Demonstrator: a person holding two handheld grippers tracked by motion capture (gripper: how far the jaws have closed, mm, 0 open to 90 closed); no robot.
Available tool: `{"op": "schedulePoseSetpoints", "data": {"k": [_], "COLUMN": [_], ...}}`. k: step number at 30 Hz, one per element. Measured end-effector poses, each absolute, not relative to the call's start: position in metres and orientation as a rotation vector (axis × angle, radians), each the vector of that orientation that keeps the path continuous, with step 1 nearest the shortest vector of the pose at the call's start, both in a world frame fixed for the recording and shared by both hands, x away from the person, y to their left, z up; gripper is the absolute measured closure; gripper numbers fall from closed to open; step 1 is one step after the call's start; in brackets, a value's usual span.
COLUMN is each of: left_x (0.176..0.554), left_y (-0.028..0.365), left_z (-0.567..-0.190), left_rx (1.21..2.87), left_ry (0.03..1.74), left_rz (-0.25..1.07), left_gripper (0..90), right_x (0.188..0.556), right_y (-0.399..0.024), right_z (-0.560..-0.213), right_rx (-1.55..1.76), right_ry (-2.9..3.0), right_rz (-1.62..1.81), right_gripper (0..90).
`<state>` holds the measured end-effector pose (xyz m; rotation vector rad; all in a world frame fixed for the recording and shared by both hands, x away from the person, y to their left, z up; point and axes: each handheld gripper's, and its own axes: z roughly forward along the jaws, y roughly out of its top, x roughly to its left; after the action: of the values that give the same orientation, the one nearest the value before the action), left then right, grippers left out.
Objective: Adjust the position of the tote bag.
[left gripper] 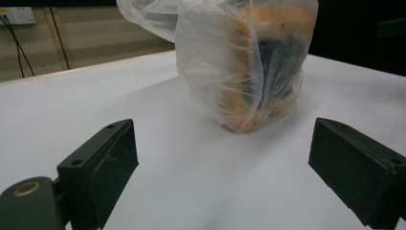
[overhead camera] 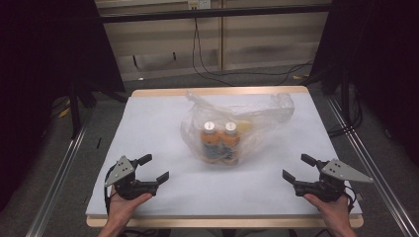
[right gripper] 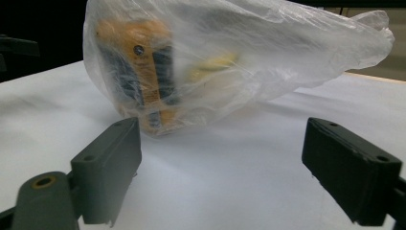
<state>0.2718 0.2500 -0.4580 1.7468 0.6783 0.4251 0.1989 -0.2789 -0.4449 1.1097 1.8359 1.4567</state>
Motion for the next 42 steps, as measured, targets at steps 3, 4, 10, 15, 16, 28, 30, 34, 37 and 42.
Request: {"op": "schedulePoseSetpoints", "data": {"k": [3,4,10,15,16,28,30,34,37,42], "left_x": [0.271,0.271,0.272,0.271,0.27,0.272,0.271,0.274,0.28,0.289], "left_y": [0.251,0.251,0.254,0.254,0.253,0.245,0.244,0.24,0.234,0.23], "left_z": [-0.457,-0.457,-0.458,-0.458,-0.457,-0.454,-0.453,-0.448,-0.446,-0.437], "left_rx": [1.747,1.747,1.762,1.776,1.773,1.798,1.792,1.783,1.785,1.808], "left_ry": [0.676,0.676,0.703,0.692,0.691,0.655,0.658,0.65,0.645,0.635], "left_rz": [0.409,0.409,0.384,0.365,0.369,0.336,0.331,0.299,0.276,0.292], "left_gripper": [11.6,12.5,17.7,23.5,24.3,35.5,36.1,36.2,36.3,37.6], "right_x": [0.2,0.2,0.203,0.207,0.207,0.216,0.218,0.224,0.229,0.237], "right_y": [-0.279,-0.279,-0.283,-0.281,-0.281,-0.275,-0.275,-0.276,-0.28,-0.289], "right_z": [-0.445,-0.446,-0.446,-0.446,-0.446,-0.442,-0.441,-0.437,-0.434,-0.429], "right_rx": [1.111,1.119,1.159,1.172,1.171,1.15,1.16,1.135,1.137,1.151], "right_ry": [1.857,1.859,1.911,1.974,1.985,2.063,2.06,2.08,2.085,2.062], "right_rz": [1.451,1.444,1.457,1.465,1.468,1.481,1.491,1.466,1.463,1.46], "right_gripper": [16.9,17.8,30.6,41.7,42.7,53.0,53.0,52.7,51.3,49.5]}}
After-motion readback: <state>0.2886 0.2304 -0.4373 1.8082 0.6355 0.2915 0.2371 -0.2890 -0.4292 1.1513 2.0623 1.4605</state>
